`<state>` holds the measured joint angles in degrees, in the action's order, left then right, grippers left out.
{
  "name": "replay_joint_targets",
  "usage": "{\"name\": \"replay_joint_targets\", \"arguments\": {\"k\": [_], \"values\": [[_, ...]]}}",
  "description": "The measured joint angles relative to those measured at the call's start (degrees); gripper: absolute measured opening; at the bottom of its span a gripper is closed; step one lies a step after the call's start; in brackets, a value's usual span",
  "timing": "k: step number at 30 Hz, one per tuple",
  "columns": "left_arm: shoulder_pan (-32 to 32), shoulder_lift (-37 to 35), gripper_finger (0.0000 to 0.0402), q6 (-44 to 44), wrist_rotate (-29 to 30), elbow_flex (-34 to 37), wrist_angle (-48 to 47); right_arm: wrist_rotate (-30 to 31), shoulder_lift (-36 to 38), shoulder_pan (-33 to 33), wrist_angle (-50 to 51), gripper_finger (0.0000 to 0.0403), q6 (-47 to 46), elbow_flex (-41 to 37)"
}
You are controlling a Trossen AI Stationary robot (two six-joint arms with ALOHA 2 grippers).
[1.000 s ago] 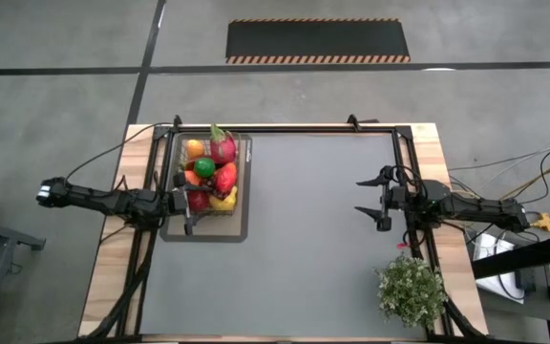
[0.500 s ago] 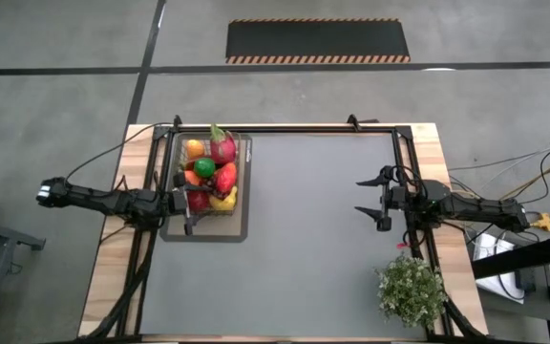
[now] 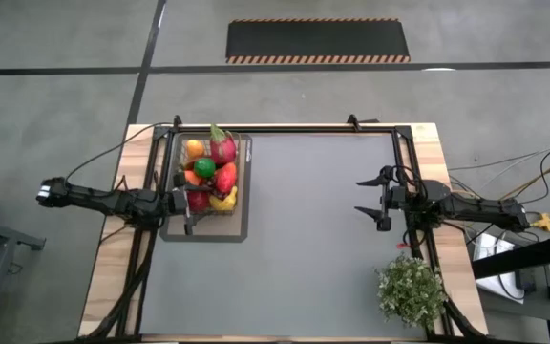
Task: Build produce basket
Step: Return to Home Position
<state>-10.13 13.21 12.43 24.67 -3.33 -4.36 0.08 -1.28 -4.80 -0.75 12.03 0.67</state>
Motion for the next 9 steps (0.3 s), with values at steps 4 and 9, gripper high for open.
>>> {"name": "replay_joint_targets", "arguments": {"k": [4, 9], "values": [[-0.02, 0.02, 0.0302, 0.00, -0.01, 0.00, 0.00, 0.00, 0.00, 0.02, 0.01, 0.0325, -0.02, -0.01], [-0.02, 0.00, 0.0302, 0.01, 0.02, 0.00, 0.00, 0.00, 0.00, 0.01, 0.02, 0.0325, 0.00, 0.00]]}}
